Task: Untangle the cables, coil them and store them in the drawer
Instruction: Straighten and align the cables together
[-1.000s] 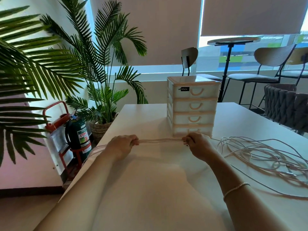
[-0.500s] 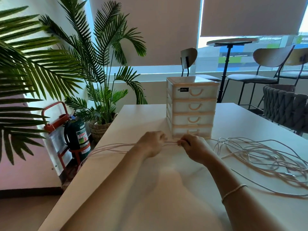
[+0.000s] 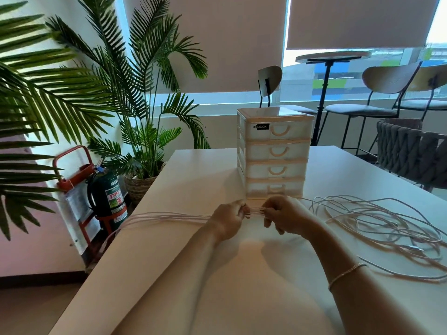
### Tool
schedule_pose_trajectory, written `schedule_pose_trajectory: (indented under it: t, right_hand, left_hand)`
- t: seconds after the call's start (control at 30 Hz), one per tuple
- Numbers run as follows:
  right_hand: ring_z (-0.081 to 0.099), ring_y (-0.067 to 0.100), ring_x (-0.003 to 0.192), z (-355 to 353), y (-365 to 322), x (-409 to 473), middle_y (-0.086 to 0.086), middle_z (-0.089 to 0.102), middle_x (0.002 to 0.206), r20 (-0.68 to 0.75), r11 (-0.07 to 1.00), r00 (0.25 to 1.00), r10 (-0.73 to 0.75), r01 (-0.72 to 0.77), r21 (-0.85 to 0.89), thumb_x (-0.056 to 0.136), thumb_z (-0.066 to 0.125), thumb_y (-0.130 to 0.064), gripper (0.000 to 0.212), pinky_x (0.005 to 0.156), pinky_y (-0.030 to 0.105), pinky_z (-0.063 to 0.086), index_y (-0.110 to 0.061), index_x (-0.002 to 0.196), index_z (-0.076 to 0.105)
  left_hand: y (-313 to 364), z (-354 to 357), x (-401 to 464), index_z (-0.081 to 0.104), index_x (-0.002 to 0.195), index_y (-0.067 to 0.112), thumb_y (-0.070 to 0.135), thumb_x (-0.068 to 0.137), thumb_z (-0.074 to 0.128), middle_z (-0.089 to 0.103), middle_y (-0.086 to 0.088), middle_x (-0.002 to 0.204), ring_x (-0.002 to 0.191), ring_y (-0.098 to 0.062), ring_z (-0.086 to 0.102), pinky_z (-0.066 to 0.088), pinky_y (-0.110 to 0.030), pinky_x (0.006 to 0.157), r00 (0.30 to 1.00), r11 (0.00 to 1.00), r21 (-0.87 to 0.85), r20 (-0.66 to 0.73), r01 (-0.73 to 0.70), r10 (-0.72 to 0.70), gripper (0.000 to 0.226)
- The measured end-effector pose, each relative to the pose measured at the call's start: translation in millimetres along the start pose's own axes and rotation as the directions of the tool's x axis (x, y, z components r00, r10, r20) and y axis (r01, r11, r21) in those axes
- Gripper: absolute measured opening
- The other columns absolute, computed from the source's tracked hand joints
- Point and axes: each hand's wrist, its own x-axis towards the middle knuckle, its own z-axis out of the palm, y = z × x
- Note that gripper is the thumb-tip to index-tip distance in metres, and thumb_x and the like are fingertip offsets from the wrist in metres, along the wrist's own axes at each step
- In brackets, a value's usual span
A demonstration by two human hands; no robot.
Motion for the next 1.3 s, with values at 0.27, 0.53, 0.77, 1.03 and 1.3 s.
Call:
schedule_pose_trajectory:
  t: [0.27, 0.53, 0.77, 1.03, 1.3]
  right_hand:
    - [0.055, 0.017, 0.050, -65, 32, -18, 0.001, 0.060, 0.060, 0.003, 0.921, 0.990, 0.141, -0.130, -0.367, 0.083, 0.052, -0.001, 0.031, 0.046, 0.021, 0.044, -0.019, 0.058, 0.054]
    - [0.054, 0.021, 0.101, -115, 46, -27, 0.004, 0.061, 0.109, -0.299, 0.542, 0.888, 0.348, -0.452, -0.709, 0.086, 0.050, -0.022, 0.023, 0.099, 0.044, 0.040, -0.019, 0.105, 0.063]
    - [0.045, 0.022, 0.122, -47, -14, -30, 0.006, 0.046, 0.137, -0.041, 0.920, 0.997, -0.060, 0.039, -0.390, 0.090, 0.057, -0.021, 0.037, 0.094, 0.021, 0.033, -0.018, 0.126, 0.054]
    - [0.057, 0.016, 0.078, 7, -8, -3, 0.000, 0.063, 0.086, 0.005, 0.968, 0.999, -0.051, 0.050, -0.244, 0.095, 0.046, -0.019, 0.021, 0.073, 0.028, 0.047, -0.011, 0.099, 0.065]
    - [0.059, 0.010, 0.055, 6, -3, 0, 0.000, 0.066, 0.082, -0.012, 0.977, 0.999, -0.043, 0.039, -0.209, 0.094, 0.044, -0.012, 0.025, 0.052, 0.014, 0.047, -0.024, 0.074, 0.054]
  left_hand:
    - [-7, 9, 1, 0.061, 0.099, 0.003, 0.008, 0.095, 0.042, 0.067, -0.012, 0.106, 0.102, -0.030, 0.059, 0.042, -0.031, 0.090, 0.999, 0.999, 0.016, -0.022, -0.046, 0.047, 0.019]
    - [-15, 3, 2, 0.060, 0.095, 0.004, 0.006, 0.093, 0.044, 0.066, -0.014, 0.104, 0.100, -0.033, 0.059, 0.042, -0.032, 0.089, 0.993, 0.999, 0.034, -0.114, -0.016, 0.020, 0.017]
    - [-15, 5, 0, 0.061, 0.095, 0.004, 0.007, 0.093, 0.044, 0.067, -0.013, 0.102, 0.099, -0.032, 0.060, 0.042, -0.031, 0.088, 0.992, 1.000, 0.004, -0.130, -0.003, 0.004, 0.017]
    - [-11, 4, -1, 0.060, 0.101, 0.006, 0.015, 0.097, 0.042, 0.067, -0.013, 0.105, 0.100, -0.031, 0.059, 0.039, -0.030, 0.085, 0.984, 1.000, 0.013, -0.176, 0.003, -0.001, 0.021]
    - [-13, 2, -1, 0.062, 0.094, 0.007, 0.014, 0.096, 0.045, 0.067, -0.012, 0.103, 0.099, -0.029, 0.058, 0.037, -0.023, 0.076, 0.998, 0.997, -0.073, -0.056, -0.005, 0.001, 0.019]
